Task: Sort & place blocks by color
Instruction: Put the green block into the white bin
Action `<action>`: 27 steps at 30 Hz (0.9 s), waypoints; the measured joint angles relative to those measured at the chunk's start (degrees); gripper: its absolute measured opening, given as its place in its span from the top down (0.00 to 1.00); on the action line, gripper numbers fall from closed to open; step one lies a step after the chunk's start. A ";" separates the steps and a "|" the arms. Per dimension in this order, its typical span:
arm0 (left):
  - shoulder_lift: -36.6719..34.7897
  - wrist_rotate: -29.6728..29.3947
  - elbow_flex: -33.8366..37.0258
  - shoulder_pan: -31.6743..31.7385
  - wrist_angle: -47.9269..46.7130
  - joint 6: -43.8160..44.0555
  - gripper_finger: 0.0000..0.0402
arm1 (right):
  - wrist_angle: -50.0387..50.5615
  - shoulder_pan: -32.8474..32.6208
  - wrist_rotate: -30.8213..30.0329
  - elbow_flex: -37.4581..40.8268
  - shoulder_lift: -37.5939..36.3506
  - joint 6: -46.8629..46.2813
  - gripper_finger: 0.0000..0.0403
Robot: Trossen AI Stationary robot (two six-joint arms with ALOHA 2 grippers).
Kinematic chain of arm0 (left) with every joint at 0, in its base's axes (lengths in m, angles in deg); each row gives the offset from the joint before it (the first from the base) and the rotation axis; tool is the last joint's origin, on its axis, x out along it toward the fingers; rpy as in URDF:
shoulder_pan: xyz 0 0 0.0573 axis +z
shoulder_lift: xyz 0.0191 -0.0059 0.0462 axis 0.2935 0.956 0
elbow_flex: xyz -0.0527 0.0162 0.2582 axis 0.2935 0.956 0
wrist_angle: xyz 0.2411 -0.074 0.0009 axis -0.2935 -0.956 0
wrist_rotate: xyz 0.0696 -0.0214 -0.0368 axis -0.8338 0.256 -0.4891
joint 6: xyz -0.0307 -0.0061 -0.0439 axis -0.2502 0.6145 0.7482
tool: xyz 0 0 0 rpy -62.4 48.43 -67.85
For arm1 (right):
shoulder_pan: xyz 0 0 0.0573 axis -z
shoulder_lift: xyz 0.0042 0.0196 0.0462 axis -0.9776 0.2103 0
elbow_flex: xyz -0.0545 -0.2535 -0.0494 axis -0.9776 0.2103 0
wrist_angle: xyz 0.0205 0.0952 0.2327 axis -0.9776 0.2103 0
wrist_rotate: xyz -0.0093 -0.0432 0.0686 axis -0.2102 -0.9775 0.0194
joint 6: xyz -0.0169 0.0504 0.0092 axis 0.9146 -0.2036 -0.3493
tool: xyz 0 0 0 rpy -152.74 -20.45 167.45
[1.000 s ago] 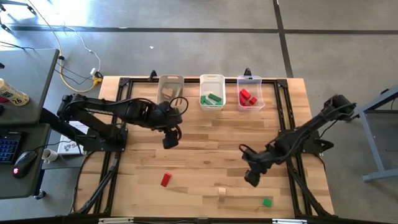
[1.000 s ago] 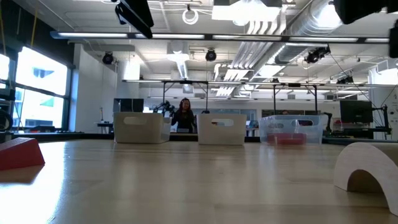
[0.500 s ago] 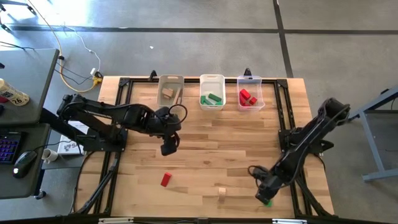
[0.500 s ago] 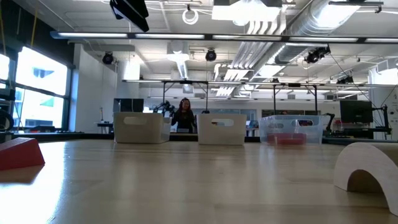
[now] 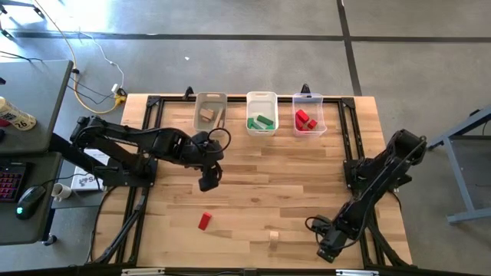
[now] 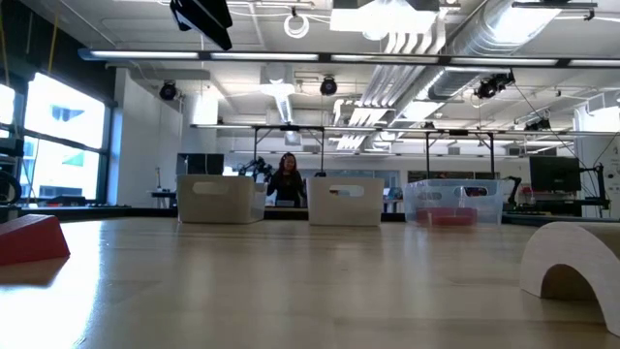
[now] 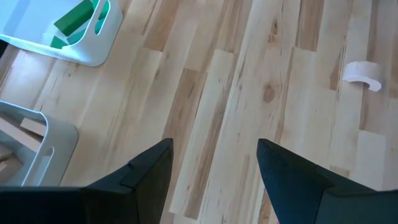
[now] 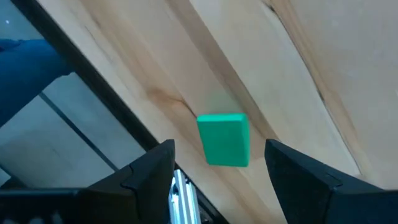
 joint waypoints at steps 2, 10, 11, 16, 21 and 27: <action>0.00 0.00 0.00 0.00 0.00 0.02 0.45 | 0.01 0.02 0.00 0.01 0.80 -0.02 0.41; 0.00 0.00 0.00 0.00 0.02 0.11 0.45 | -2.20 -0.67 -0.11 0.02 3.52 -0.83 0.41; 0.00 0.00 0.00 0.00 0.02 0.15 0.45 | -2.31 -1.05 -0.09 0.02 3.92 -1.25 0.41; 0.00 0.00 0.00 0.00 0.02 0.15 0.45 | -3.13 -2.85 -0.26 0.02 5.49 -3.37 0.41; 0.02 0.00 0.00 0.00 0.02 0.17 0.45 | -2.94 -3.61 -0.39 0.00 7.33 -4.31 0.42; 0.02 0.01 0.00 0.01 0.02 0.13 0.45 | -2.38 -3.52 0.40 -0.22 9.37 -5.58 0.53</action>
